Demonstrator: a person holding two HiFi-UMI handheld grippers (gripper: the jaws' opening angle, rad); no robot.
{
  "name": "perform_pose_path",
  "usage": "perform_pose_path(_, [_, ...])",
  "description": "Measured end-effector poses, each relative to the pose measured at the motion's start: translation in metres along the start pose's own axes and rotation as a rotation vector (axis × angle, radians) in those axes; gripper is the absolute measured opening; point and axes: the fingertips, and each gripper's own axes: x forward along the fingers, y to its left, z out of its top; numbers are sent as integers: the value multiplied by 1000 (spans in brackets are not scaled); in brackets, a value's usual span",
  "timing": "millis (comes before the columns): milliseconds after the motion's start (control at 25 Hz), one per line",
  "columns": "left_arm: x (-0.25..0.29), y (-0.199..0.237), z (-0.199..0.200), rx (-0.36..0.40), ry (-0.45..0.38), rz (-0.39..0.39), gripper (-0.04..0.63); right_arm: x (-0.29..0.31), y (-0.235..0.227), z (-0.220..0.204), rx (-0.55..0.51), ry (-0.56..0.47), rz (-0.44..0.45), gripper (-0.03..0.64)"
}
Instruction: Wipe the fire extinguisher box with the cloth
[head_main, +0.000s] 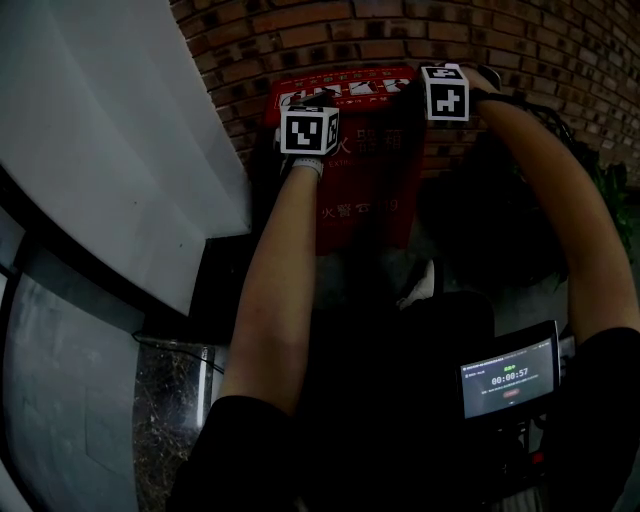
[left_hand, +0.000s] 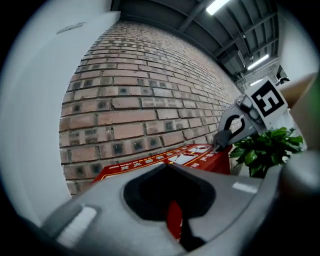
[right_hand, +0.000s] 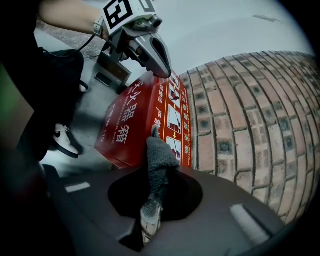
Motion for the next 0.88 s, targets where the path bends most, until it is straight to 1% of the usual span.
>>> perform_pose_path(240, [5, -5, -3, -4, 3, -28, 2, -10, 10, -1, 6, -14, 1, 21])
perform_pose_path(400, [1, -9, 0, 1, 6, -31, 2, -23, 18, -3, 13, -29, 6, 21])
perform_pose_path(560, [-1, -7, 2, -27, -7, -30, 2, -29, 35, -5, 4, -32, 35, 23])
perform_pose_path(680, [-1, -6, 2, -22, -4, -27, 2, -27, 47, -5, -2, -33, 49, 23])
perform_pose_path(760, [-2, -4, 1, 0, -12, -23, 2, -26, 52, -2, 23, -59, 47, 23])
perform_pose_path(880, [-1, -4, 0, 44, -55, -39, 2, -23, 60, 6, 106, -133, 50, 23])
